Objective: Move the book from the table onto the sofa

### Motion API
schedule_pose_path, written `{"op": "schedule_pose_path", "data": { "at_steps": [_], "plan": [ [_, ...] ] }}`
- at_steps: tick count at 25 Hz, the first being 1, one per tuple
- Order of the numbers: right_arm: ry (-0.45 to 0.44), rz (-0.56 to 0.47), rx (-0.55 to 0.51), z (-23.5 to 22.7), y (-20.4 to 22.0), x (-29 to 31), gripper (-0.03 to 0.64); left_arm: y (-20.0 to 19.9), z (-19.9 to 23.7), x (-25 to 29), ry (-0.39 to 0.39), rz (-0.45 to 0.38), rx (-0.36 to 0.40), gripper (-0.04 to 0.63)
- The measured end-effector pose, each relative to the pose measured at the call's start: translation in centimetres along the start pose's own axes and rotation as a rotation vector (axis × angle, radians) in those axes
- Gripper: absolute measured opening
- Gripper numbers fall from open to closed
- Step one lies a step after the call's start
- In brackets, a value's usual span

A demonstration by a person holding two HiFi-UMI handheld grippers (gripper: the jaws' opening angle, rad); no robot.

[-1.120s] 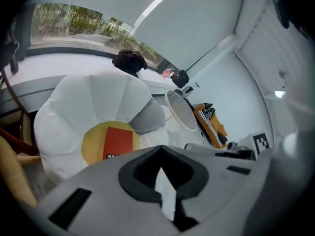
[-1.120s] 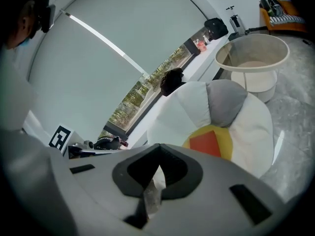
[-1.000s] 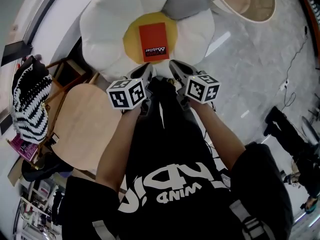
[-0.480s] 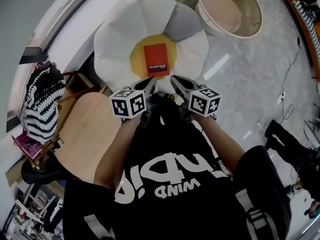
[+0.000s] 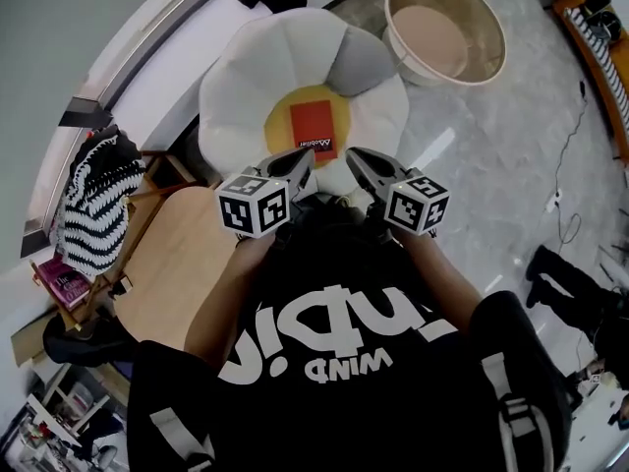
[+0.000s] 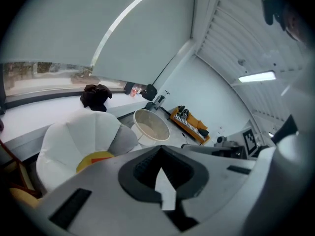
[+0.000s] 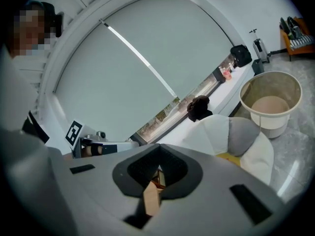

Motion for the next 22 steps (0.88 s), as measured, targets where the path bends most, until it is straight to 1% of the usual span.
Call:
{"op": "schedule_pose_path", "data": {
  "at_steps": [3, 7, 11, 13, 18, 22],
  "plan": [
    [0.008, -0.034, -0.042, 0.7, -1.2, -1.5, 0.002, -0.5, -1.5, -0.8, 0.038, -0.025, 0.028, 0.008],
    [0.001, -0.072, -0.097, 1.8, -2.8, -3.1, 0.002, -1.5, -3.2, -2.0, 0.062, -0.048, 0.106, 0.008],
    [-0.030, -0.116, -0.202, 3.3, -4.3, -4.5, 0.002, -2.3, -5.1, -3.1, 0.114, -0.086, 0.130, 0.008],
    [-0.045, -0.145, -0.250, 4.0, -4.7, -4.7, 0.002, -2.6, -5.7, -3.6, 0.135, -0.105, 0.164, 0.009],
    [-0.078, -0.199, -0.322, 5.6, -5.2, -4.4, 0.002, -2.6, -6.1, -4.5, 0.163, -0.150, 0.222, 0.009],
    [-0.098, -0.251, -0.385, 6.0, -5.8, -5.1, 0.002, -2.8, -6.8, -5.1, 0.167, -0.193, 0.292, 0.008]
  ]
}}
Point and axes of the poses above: the fingertips, and each gripper's own axes: x forward along the fingers, z to its left, y out of its underside, the point moved 6 cm from there along -x, backward along the fingers, and after that the axes turned 8 degrees about -x, right-handed, at the moved point
